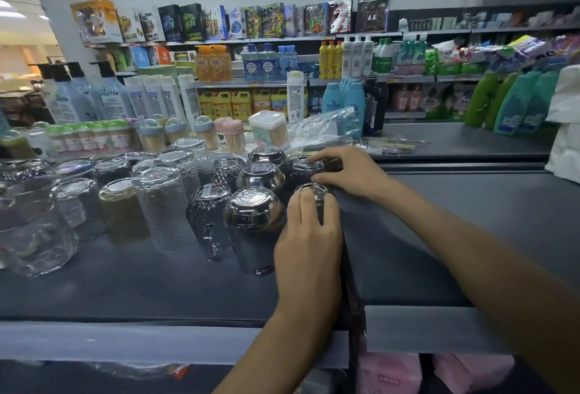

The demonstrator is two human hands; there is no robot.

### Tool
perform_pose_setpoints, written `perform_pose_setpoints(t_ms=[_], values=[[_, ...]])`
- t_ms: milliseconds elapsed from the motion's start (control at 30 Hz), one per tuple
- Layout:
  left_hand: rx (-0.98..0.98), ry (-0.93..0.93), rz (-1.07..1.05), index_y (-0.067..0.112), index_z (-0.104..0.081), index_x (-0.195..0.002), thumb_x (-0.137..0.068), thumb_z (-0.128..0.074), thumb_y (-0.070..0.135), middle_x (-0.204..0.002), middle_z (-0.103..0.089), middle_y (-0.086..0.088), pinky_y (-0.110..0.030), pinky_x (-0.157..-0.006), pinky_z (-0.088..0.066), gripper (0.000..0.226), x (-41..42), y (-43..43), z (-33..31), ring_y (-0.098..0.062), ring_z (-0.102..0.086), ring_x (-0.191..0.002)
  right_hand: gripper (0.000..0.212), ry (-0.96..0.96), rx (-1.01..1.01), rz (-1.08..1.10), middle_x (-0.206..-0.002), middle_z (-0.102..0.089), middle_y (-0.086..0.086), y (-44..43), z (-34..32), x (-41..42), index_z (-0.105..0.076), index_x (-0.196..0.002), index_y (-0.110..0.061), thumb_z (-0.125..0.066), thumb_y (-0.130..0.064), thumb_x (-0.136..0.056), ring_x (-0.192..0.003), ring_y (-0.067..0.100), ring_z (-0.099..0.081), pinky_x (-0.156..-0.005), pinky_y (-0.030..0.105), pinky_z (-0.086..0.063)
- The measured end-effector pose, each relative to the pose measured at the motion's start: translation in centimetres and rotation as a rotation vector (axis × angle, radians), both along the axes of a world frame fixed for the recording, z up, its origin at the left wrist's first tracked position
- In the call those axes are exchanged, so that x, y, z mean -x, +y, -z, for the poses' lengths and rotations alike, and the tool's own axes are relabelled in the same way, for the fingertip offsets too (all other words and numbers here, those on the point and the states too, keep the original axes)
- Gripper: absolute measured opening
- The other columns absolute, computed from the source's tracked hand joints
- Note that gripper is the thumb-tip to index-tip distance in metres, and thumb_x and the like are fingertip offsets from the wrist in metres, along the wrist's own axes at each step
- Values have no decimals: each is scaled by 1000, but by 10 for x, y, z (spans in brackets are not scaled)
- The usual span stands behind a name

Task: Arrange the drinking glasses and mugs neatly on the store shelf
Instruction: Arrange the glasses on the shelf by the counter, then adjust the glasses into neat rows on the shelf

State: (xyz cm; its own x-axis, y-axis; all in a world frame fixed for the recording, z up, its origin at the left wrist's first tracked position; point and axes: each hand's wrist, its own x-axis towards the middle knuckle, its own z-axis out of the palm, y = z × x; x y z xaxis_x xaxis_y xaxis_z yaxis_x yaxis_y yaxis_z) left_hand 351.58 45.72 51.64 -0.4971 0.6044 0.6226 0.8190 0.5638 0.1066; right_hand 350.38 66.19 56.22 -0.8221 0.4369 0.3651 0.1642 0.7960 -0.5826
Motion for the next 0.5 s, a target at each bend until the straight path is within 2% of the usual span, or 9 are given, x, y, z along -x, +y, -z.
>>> perform_pose_setpoints(t_ms=[167,267,367,433,500], values=[[-115,12,97,14,-68,-125,-71,-84,7,-131,-64,-13,-31,-70,-59,57,-13,-15,-10,-31,-62,-124,51,-84,-98,20,-124,-70,1,-11,-19,-10,-70,-129,-26,-87,-26,-80,-112,18,-66,-102,41,-54],[-243,37,127,21,-70,-124,-79,-77,20,-130,-65,-6,-37,-75,-56,46,-14,-51,-20,-28,-60,-118,47,-93,-138,24,-120,-71,3,-29,-40,-28,-71,-126,-29,-85,-27,-82,-107,19,-68,-98,41,-56],[-362,48,70,21,-72,-123,-90,-75,26,-127,-66,-6,-42,-85,-50,34,11,-84,-23,-31,-60,-115,39,-69,-159,9,-115,-72,-3,-57,-46,-52,-71,-125,-32,-80,-30,-87,-102,9,-68,-95,33,-57],[-336,3,46,20,-69,-127,-86,-80,30,-130,-63,-9,-44,-91,-49,43,33,-95,-23,-34,-57,-119,37,-72,-159,16,-113,-71,-7,-77,-40,-65,-71,-125,-31,-78,-33,-89,-100,5,-66,-93,28,-55],[-253,-73,54,21,-64,-133,-81,-82,38,-136,-58,-12,-47,-97,-52,57,50,-99,-21,-36,-53,-124,37,-88,-170,49,-115,-70,-6,-90,-29,-70,-71,-125,-31,-77,-40,-89,-103,8,-65,-95,28,-52]])
